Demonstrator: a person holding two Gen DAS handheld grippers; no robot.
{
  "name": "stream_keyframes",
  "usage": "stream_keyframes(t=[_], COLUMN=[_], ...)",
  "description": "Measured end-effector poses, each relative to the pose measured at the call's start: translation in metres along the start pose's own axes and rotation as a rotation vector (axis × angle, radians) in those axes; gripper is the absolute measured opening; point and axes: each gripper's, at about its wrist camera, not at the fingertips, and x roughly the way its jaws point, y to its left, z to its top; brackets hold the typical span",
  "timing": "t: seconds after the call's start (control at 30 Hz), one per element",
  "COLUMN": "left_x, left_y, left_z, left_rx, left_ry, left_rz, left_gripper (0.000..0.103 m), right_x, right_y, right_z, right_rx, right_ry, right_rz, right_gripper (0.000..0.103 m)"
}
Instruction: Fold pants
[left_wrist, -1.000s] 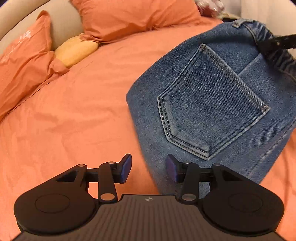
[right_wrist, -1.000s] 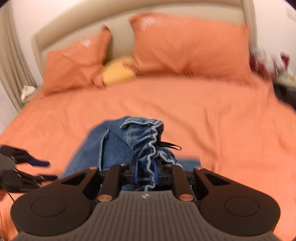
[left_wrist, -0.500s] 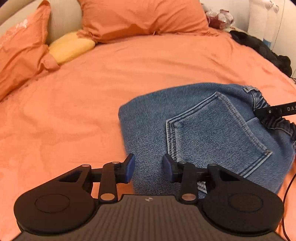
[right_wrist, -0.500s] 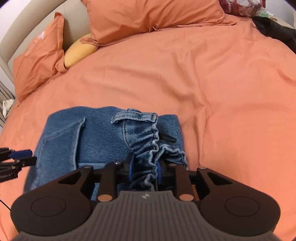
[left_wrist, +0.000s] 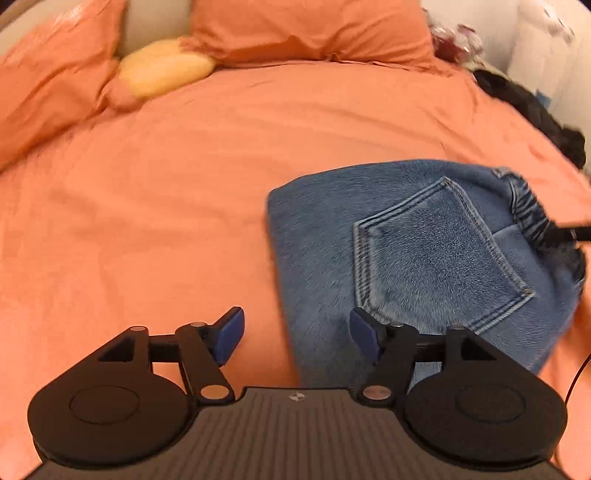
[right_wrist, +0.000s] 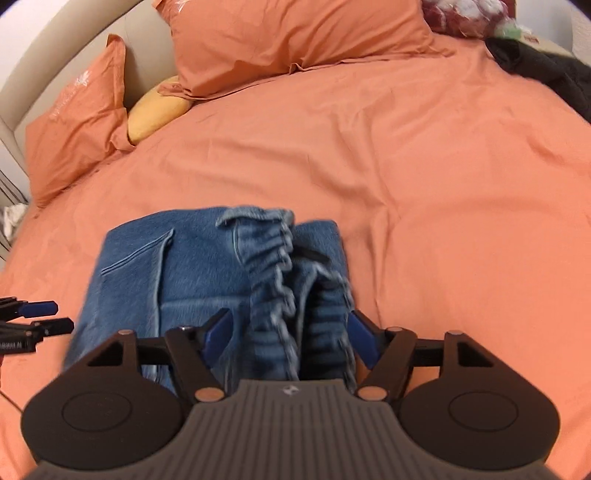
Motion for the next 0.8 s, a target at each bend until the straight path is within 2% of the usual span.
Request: stream_keyframes(t=[0.07, 0.2, 0.37, 0.47, 0.57, 0.63, 0.73, 0.8], left_x=[-0.004, 0.01, 0.034, 0.048, 0.061, 0.069, 0.078, 0.08], left_y=[0.014, 0.038, 0.067, 0.075, 0.077, 0.076, 0.073, 0.071], left_z=[-0.007, -0.016, -0.029, -0.03, -0.026, -0.022, -0.02, -0.019], left_rx=[-0.069, -0.215, -0.465, -0.524, -0.54, -0.534, -0.521, -0.519], left_ry=[0.026, 0.073, 0.086, 0.099, 0.102, 0.103, 0.106, 0.098], left_rz=[-0.045, -0.115, -0.271, -0.323, -0.364, -0.385, -0.403, -0.442], left_gripper=[0.086, 0.087, 0.087, 0.087, 0.088, 0.086, 0.076, 0.044], right_x=[-0.004, -0.001, 0.016, 0.031, 0.043, 0.052, 0.061, 0.062], right_y=[-0.01, -0.03, -0.042, -0.051, -0.054, -0.055, -0.051, -0.048], right_z=[-0.009, -0.021, -0.024, -0.021, -0.02, -0.018, -0.016, -0.015], right_rx=[0.043, 0.165, 0.207, 0.263, 0.263, 0.273, 0.243, 0.225], right_ry=[0.036, 0.063, 0.102, 0.143, 0.161, 0.165, 0.158, 0.148], right_rz=[0.03, 0.102, 0.16, 0.207, 0.241, 0.272, 0.265, 0.258], right_gripper=[0.084, 0.084, 0.084, 0.084, 0.084, 0.077, 0.069, 0.064])
